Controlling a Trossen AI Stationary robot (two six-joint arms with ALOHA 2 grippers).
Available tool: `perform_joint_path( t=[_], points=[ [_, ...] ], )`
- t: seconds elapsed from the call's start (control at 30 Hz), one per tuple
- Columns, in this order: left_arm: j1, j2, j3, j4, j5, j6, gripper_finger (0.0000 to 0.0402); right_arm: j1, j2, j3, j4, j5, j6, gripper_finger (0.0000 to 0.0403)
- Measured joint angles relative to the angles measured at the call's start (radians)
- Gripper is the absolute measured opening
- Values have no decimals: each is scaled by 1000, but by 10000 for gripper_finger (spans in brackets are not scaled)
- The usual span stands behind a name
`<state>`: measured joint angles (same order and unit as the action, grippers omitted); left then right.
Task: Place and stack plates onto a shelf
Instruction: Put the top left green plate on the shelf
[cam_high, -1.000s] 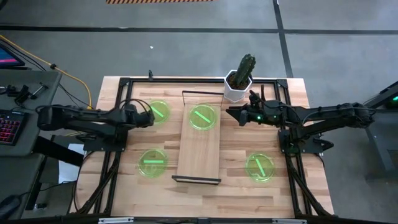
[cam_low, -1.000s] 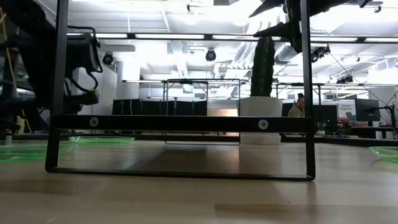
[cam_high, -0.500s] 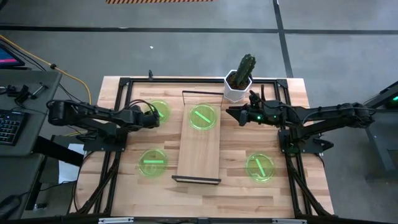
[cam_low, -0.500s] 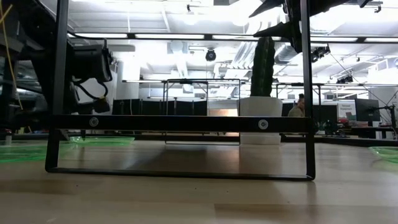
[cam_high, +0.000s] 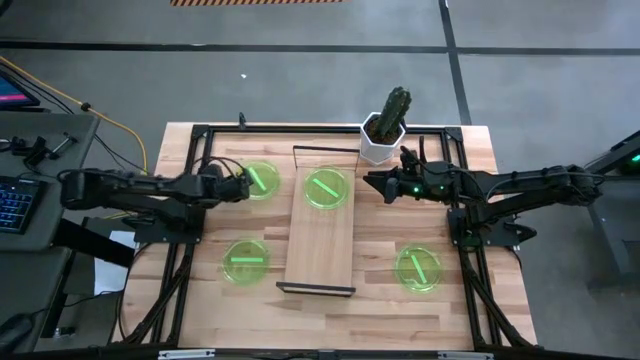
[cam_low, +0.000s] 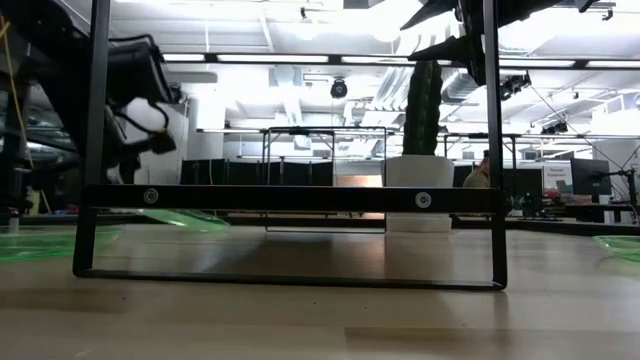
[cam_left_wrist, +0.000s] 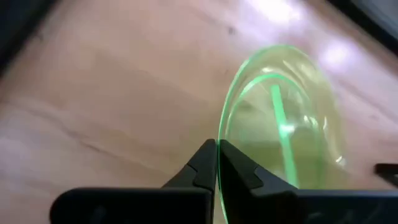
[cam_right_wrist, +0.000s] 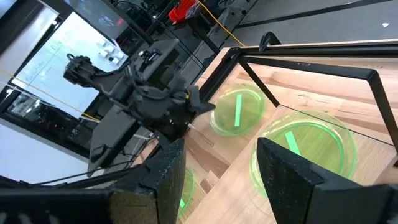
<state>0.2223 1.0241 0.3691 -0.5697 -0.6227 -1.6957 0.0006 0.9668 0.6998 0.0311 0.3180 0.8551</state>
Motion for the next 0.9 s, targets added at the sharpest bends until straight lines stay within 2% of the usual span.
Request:
perform_joint_path(
  t=[0.17, 0.3, 0.4, 0.5, 0.6, 0.7, 0.9],
  points=[
    [1, -148, 13, -47, -6, 109, 1, 0, 0, 0, -5, -8, 1, 181],
    [1, -241, 100, -131, 4, 262, 1, 0, 0, 0, -5, -8, 0, 181],
    [-6, -283, 192, -186, 62, 398, 1, 0, 0, 0, -5, -9, 1, 181],
    [-44, -299, 276, -185, 181, 528, 0, 0, 0, 0, -5, -12, 15, 181],
    [-123, -285, 334, -116, 255, 607, 0, 0, 0, 0, -5, -11, 26, 181],
    [-204, -230, 354, -19, 243, 616, 0, 0, 0, 0, -5, -11, 26, 181],
    [-336, 0, 352, 168, 211, 600, 0, 0, 0, 0, -5, -11, 25, 181]
  ],
)
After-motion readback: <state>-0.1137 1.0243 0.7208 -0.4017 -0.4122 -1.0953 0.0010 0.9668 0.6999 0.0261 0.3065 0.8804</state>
